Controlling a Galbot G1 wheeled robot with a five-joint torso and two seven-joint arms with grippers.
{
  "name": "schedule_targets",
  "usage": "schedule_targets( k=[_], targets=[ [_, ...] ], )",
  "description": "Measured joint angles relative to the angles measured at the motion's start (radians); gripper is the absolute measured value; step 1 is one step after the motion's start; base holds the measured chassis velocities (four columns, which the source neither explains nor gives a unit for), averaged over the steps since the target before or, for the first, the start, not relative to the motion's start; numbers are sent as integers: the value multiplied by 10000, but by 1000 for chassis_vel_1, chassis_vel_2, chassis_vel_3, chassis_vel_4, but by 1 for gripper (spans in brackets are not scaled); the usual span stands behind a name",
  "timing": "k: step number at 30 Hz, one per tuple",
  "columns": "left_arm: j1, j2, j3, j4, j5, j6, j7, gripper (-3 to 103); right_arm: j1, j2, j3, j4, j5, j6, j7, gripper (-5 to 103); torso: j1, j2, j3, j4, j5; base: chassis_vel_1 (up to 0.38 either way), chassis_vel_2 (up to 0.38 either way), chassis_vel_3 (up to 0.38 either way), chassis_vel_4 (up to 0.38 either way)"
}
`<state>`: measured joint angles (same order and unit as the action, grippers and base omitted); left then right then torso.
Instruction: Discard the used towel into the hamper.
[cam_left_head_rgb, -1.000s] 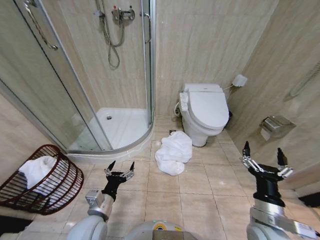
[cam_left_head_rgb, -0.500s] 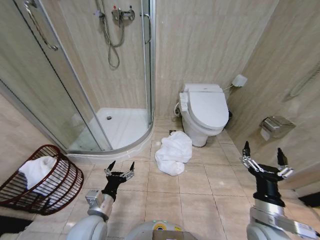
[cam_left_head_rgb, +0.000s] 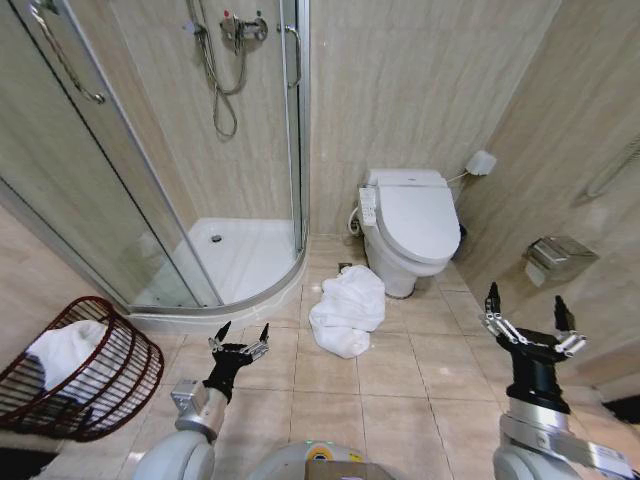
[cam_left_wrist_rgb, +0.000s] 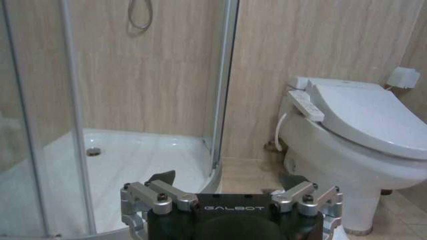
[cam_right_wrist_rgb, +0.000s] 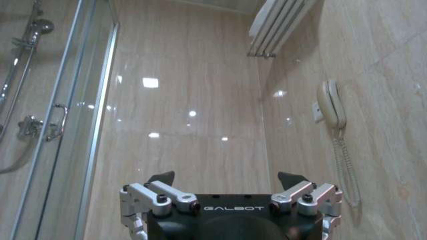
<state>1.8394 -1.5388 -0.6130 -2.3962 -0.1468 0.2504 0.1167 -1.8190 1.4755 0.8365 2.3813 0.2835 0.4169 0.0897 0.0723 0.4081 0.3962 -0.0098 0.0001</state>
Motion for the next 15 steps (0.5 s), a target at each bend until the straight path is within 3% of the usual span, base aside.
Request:
schedule_targets(
  k=[15],
  targets=[
    [0,0,0,0,0,0,0,100,0,0,0,0,0,0,0,100,3,7,4,2,-2,-85,90,91,-92]
  ],
)
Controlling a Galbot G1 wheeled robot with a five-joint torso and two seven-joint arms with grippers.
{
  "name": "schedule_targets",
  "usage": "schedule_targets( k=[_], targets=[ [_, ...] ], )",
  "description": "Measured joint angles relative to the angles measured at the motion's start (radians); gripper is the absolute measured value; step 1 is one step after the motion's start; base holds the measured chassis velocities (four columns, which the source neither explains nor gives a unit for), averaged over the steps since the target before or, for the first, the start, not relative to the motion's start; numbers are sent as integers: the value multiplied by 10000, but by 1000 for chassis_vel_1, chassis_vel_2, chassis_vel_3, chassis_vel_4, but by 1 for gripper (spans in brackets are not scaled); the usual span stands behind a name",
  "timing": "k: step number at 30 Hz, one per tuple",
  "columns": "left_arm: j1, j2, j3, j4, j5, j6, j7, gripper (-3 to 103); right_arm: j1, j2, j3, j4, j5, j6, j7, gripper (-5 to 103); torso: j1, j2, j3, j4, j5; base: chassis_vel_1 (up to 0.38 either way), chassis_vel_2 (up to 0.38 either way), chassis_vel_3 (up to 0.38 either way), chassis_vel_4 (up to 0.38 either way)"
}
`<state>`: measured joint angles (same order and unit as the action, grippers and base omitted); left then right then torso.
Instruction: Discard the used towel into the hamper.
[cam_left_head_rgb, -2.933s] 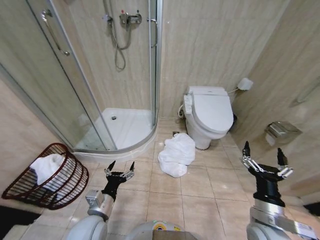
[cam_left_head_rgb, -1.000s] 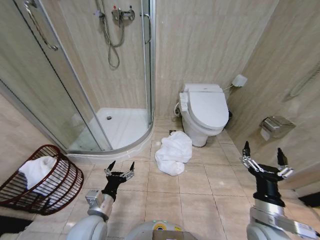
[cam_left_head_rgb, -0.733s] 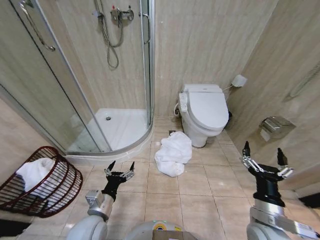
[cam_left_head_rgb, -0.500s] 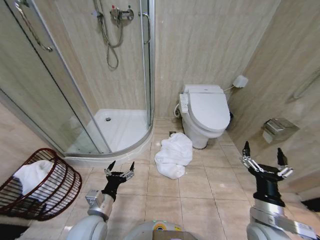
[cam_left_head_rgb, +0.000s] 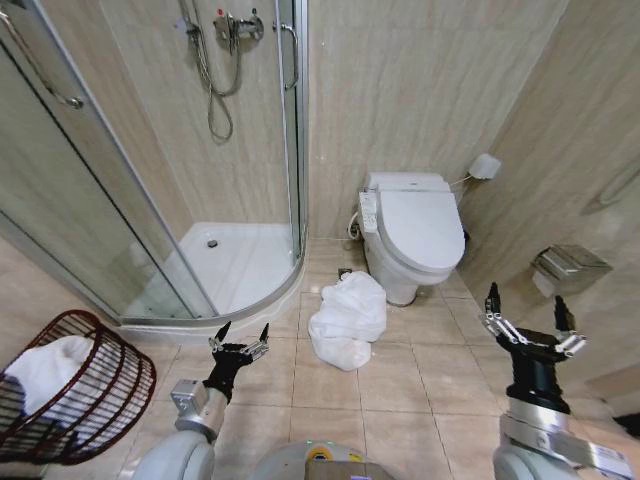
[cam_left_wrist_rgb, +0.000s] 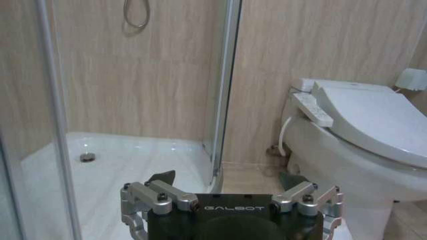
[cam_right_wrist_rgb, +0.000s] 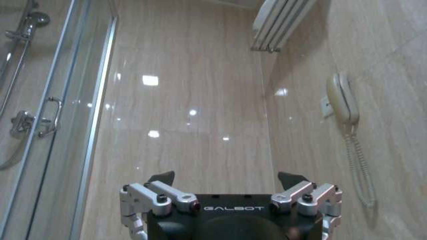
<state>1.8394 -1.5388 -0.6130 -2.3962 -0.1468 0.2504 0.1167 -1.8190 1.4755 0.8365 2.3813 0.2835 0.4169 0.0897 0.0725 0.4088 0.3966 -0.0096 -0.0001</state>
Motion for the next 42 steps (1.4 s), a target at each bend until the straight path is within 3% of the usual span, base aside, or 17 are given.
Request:
schedule_targets(
  k=[27,42],
  targets=[
    [0,-1,0,0,0,0,0,100,1,0,0,0,0,0,0,100,5,3,4,0,2,-118,120,123,-117],
    [0,0,0,0,0,0,0,100,-2,0,0,0,0,0,0,100,1,6,2,-1,1,-9,11,5,-5]
  ],
)
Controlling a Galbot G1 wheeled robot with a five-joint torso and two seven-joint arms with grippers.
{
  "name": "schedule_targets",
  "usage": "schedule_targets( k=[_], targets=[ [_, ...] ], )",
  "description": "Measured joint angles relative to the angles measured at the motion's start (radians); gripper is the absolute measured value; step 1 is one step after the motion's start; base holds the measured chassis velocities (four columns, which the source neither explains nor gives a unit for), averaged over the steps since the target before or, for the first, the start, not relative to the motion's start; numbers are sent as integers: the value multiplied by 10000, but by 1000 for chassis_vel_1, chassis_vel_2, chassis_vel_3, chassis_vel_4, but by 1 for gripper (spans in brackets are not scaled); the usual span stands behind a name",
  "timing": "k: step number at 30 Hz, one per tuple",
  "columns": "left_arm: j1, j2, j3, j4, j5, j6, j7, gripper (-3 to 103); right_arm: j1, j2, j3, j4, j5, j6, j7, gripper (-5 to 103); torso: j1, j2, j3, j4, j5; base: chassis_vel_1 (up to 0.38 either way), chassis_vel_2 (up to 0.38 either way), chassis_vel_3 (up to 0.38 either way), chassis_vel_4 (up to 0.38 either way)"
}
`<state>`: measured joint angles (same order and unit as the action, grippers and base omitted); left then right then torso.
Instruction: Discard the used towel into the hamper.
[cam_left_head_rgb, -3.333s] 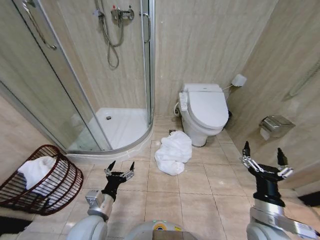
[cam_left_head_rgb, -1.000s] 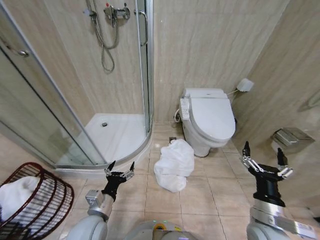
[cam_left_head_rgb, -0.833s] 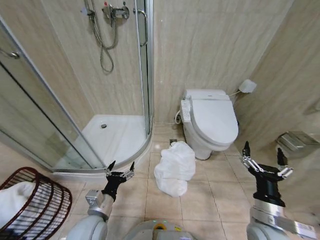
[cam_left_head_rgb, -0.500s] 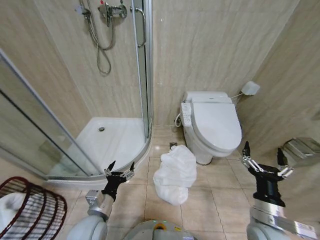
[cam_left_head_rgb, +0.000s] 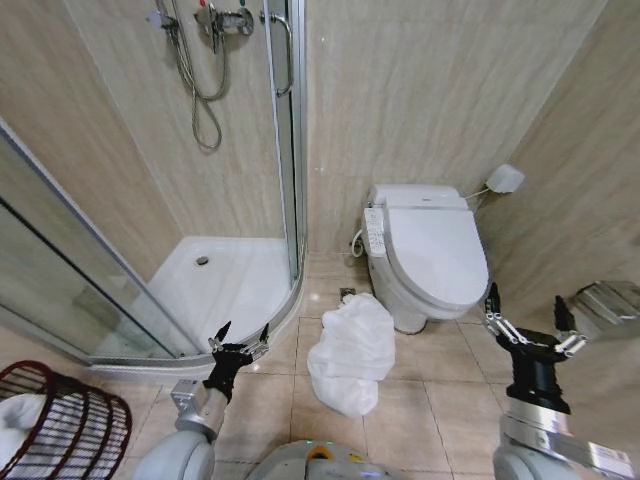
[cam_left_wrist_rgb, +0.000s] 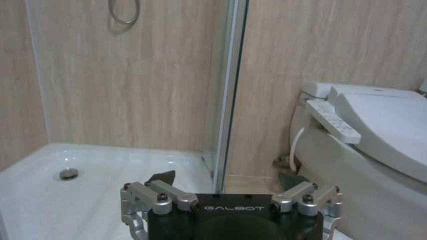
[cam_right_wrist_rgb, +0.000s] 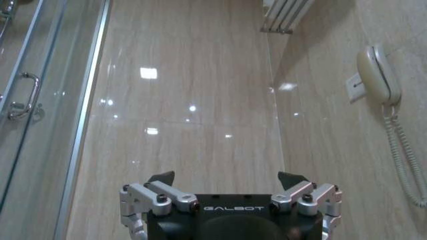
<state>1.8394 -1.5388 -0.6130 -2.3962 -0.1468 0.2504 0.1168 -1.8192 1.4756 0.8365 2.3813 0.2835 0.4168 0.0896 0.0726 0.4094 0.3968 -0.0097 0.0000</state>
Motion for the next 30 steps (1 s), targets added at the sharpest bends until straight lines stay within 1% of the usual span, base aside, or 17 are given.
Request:
schedule_targets(
  k=[10,11,12,14,15,16,17,18,19,20,21,22,23,24,26,27,30],
  targets=[
    [0,-1,0,0,0,0,0,100,93,-99,51,-78,136,-68,25,100,0,0,0,-2,0,0,0,0,0],
    [0,0,0,0,0,0,0,100,351,-376,215,-327,520,-260,133,100,0,0,0,-2,-4,0,0,0,0],
    [0,0,0,0,0,0,0,100,351,-376,215,-327,520,-260,133,100,0,0,0,-2,-4,0,0,0,0],
    [0,0,0,0,0,0,0,100,957,-1037,598,-922,1434,-725,416,100,1,0,1,1,5,0,0,0,0],
    [0,1,0,0,0,0,0,100,1215,-1312,754,-1134,1705,-933,528,100,1,-1,1,5,2,0,0,0,0],
    [0,-1,1,0,0,0,1,100,1369,-1477,754,-1050,1652,-1133,536,100,3,-1,2,3,9,0,0,0,0],
    [0,-1,1,0,0,0,1,100,1369,-1477,754,-1050,1652,-1133,536,100,3,-1,2,3,9,0,0,0,0],
    [0,-1,1,0,0,0,0,100,1466,-1580,710,-669,1532,-1323,528,100,3,0,3,3,7,0,0,0,0],
    [-1,0,1,0,0,0,1,100,1544,-1655,642,-308,1420,-1479,529,100,3,0,2,1,-13,0,0,0,0],
    [-1,0,0,0,0,0,0,100,1658,-1725,599,-54,1324,-1650,542,100,3,-1,2,0,-6,0,0,0,0],
    [-1,0,0,0,0,0,0,100,1658,-1725,599,-54,1324,-1650,542,100,3,-1,2,0,-6,0,0,0,0],
    [0,-1,0,0,0,0,0,100,1774,-1792,576,87,1275,-1777,562,100,3,0,2,3,6,0,0,0,0],
    [0,0,0,0,0,0,1,100,1905,-1877,547,190,1257,-1896,612,100,3,0,2,0,0,0,0,0,0],
    [0,0,0,0,0,0,0,100,1969,-1919,530,220,1256,-1945,641,100,3,0,2,1,-8,0,0,0,0],
    [0,0,0,0,0,0,0,100,2012,-1944,517,225,1258,-1976,656,100,3,0,2,1,-8,0,0,0,0],
    [0,0,0,0,0,0,1,100,2051,-1963,486,217,1267,-2012,664,100,3,-1,2,1,3,0,0,0,0],
    [0,0,0,0,0,0,0,100,2036,-1919,385,92,1466,-2073,642,100,3,-1,2,-1,-2,0,0,0,0]
  ],
)
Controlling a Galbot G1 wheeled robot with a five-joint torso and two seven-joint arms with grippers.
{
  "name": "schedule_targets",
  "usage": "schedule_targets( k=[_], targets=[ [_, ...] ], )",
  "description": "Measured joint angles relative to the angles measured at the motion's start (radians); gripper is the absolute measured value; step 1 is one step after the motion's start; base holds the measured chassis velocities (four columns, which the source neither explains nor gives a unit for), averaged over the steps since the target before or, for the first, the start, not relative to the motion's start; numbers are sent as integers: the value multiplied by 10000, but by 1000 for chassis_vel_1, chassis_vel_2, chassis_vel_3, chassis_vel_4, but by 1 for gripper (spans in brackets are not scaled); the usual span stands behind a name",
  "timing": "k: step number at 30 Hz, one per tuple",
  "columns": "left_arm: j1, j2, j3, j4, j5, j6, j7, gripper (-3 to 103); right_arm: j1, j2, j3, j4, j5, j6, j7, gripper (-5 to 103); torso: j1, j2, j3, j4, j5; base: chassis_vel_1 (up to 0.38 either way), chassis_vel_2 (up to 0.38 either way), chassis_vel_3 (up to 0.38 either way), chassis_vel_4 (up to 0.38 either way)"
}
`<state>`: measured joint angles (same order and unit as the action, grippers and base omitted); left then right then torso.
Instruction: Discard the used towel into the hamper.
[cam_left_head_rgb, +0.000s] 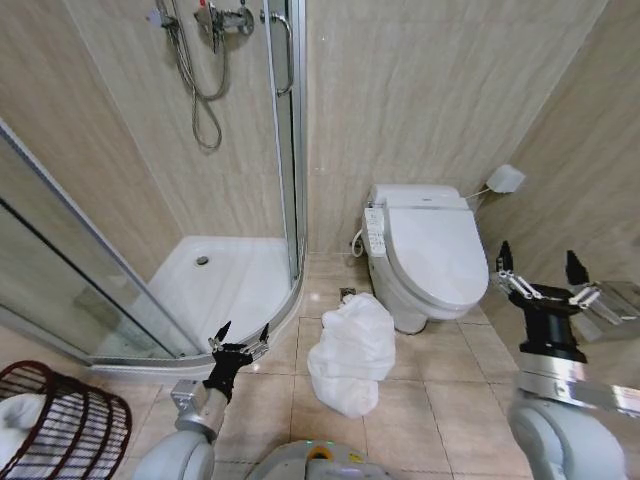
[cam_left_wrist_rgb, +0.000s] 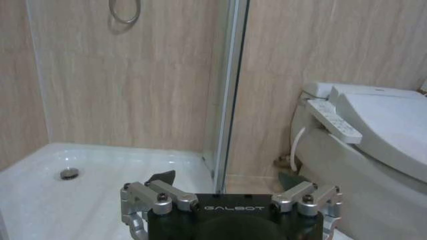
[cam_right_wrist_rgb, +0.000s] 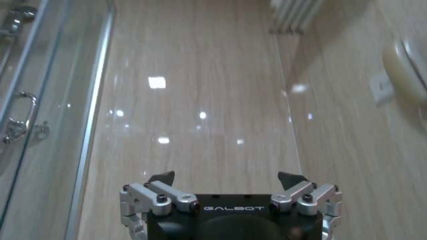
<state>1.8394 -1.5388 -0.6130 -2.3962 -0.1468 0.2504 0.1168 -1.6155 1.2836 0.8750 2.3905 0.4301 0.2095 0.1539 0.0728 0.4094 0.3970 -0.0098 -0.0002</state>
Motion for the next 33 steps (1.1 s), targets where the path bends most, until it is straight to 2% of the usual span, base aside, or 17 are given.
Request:
schedule_targets(
  k=[2,3,6,7,9,10,13,17,21,33],
  targets=[
    [0,-1,0,0,0,0,0,100,-8,40,-145,-310,768,-261,-216,100,0,0,0,0,2,0,0,0,0],
    [0,-1,0,0,0,0,0,100,-8,40,-145,-310,768,-261,-216,100,0,0,0,0,2,0,0,0,0],
    [0,0,0,0,0,0,0,100,61,-145,-208,-820,1763,-729,-716,100,0,0,0,1,3,0,0,0,0],
    [0,0,0,0,0,0,0,100,61,-145,-208,-820,1763,-729,-716,100,0,0,0,1,3,0,0,0,0],
    [0,0,1,0,0,0,0,100,155,-382,-270,-1266,2581,-1196,-1069,100,0,0,0,1,2,0,0,0,0],
    [0,0,1,0,0,0,0,100,155,-382,-270,-1266,2581,-1196,-1069,100,0,0,0,1,2,0,0,0,0],
    [0,-1,0,0,0,0,0,100,390,-653,-444,-2188,3182,-1952,-1399,100,0,0,0,3,3,0,0,0,0],
    [0,0,0,0,0,0,0,100,644,-772,-823,-3100,3188,-2262,-1870,100,-1,0,0,1,3,0,0,0,0],
    [0,0,0,0,1,0,0,100,929,-734,-1400,-3898,3013,-2263,-2146,100,-1,0,0,2,3,0,0,0,0],
    [0,-1,0,0,0,0,0,100,1761,-446,-2418,-5517,2412,-2181,-2047,100,-1,0,0,2,0,0,0,0,0]
  ],
)
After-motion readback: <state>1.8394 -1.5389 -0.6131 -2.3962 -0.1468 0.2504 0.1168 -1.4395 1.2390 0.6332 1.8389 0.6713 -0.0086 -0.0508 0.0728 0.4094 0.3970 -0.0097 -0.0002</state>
